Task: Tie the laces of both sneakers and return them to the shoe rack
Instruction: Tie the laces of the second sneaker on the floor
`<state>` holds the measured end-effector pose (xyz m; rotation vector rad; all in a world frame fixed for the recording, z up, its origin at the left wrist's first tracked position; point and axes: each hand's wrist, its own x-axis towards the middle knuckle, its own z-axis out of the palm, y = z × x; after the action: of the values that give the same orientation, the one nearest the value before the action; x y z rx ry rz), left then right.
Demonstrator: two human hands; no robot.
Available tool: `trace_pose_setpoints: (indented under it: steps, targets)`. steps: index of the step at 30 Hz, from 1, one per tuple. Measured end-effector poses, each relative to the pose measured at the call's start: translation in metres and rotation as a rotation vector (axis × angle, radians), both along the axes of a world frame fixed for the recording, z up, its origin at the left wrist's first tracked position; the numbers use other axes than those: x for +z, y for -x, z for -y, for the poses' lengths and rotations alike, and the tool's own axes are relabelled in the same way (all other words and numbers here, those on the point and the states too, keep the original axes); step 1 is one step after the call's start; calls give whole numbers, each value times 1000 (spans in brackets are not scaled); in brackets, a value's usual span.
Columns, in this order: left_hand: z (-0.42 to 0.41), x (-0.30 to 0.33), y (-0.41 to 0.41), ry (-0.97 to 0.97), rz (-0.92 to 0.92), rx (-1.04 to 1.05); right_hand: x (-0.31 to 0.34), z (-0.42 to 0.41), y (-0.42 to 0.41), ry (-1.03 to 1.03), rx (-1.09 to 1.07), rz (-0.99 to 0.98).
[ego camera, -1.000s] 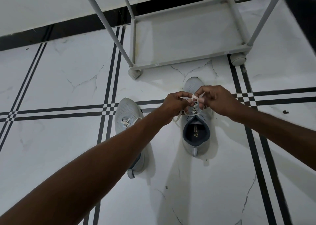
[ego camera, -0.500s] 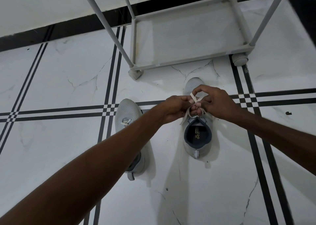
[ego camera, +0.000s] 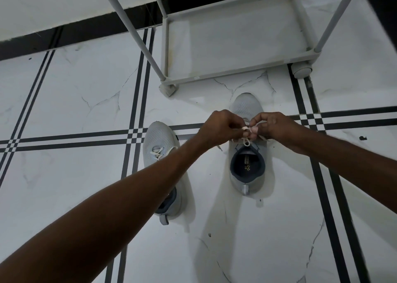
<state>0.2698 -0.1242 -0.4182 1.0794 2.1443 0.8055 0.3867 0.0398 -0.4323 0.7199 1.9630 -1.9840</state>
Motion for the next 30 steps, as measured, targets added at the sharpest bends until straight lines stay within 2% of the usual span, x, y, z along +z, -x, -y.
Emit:
trace_pose_setpoints:
  steps: [2,3,5,7,9,12,14,15,18,22,28,30]
  targets:
    - [-5,0,-13,-22,-347,-54,0,-1,1,64,13,51]
    - [-7,-1,-21,-31,-443,-52,1,-1,2,79,45,68]
    - [-8,-5,-31,-71,-504,-4,2,-4,4,130,114,98]
    - [-7,-8,-34,-116,-450,80,1,-6,3,167,120,124]
    - [-7,-8,-35,-117,-357,133,-3,-5,1,77,57,145]
    - [2,-7,-28,-88,-172,146,-11,-4,1,-250,-51,70]
    - [20,-8,-18,-18,-87,60,-14,-15,-1,-516,-75,20]
    - [31,-9,-15,22,-64,10,-17,-23,-4,-578,-94,27]
    - [56,-16,-16,86,28,-47,-29,-35,-14,-598,-73,105]
    - [61,-24,-17,132,119,-32,-41,-32,-12,-742,10,66]
    - [64,-24,-17,160,82,-72,-45,-31,-13,-812,26,44]
    - [64,-25,-10,79,22,24,-42,-30,-14,-820,7,16]
